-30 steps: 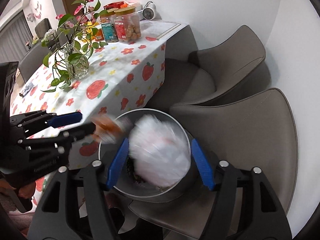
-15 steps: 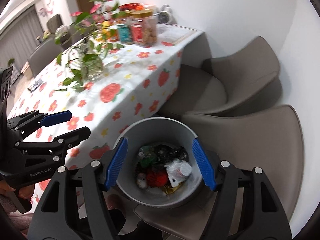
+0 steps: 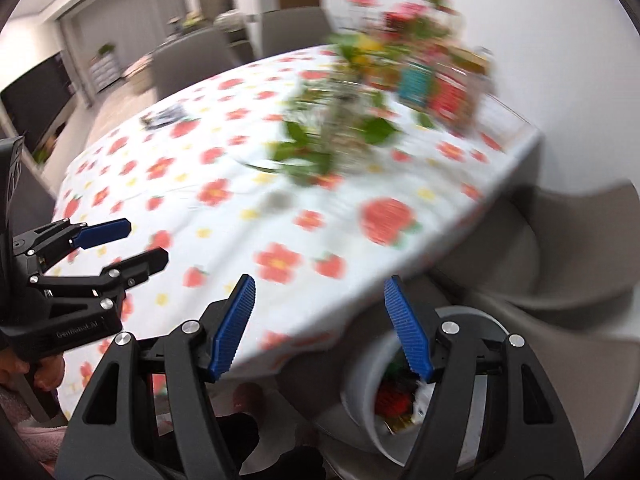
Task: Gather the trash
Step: 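Withdraw both open tools from the bin back over the table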
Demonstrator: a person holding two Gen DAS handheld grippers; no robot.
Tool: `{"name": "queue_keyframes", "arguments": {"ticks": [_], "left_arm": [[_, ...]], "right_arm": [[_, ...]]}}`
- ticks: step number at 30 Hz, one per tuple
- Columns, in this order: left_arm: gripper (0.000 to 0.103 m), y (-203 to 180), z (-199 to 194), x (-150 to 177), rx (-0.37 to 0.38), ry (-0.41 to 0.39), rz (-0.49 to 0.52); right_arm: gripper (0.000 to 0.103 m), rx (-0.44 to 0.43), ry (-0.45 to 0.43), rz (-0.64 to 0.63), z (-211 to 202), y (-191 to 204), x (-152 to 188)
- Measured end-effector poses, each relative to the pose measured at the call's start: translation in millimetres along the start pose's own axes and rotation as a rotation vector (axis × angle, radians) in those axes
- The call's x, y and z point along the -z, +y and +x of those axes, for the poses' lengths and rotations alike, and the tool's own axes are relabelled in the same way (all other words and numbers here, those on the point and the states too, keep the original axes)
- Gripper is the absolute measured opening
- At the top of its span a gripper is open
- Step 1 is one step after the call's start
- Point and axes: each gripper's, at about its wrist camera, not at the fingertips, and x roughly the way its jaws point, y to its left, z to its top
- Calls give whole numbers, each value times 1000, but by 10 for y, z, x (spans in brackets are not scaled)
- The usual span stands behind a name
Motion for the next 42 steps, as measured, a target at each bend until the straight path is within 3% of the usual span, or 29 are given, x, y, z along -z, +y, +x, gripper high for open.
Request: {"name": "queue_keyframes", "arguments": {"ticks": [5, 10, 19, 32, 42], "left_arm": [[66, 899, -220, 107, -97, -20, -145], [66, 1609, -423, 272, -175, -27, -224], [66, 2409, -616, 358, -243, -45, -296], [66, 2916, -316, -439, -260, -121, -291], [66, 3435, 424, -1156, -275, -109, -341]], "right_arm": [[65, -66, -14, -111, 230, 722, -346], [65, -140, -14, -159, 461, 1400, -613], [65, -214, -33, -243, 642, 2328, -995], [65, -196, -91, -288, 1104, 2610, -1993], [65, -203, -57, -298, 2079, 2697, -2740]]}}
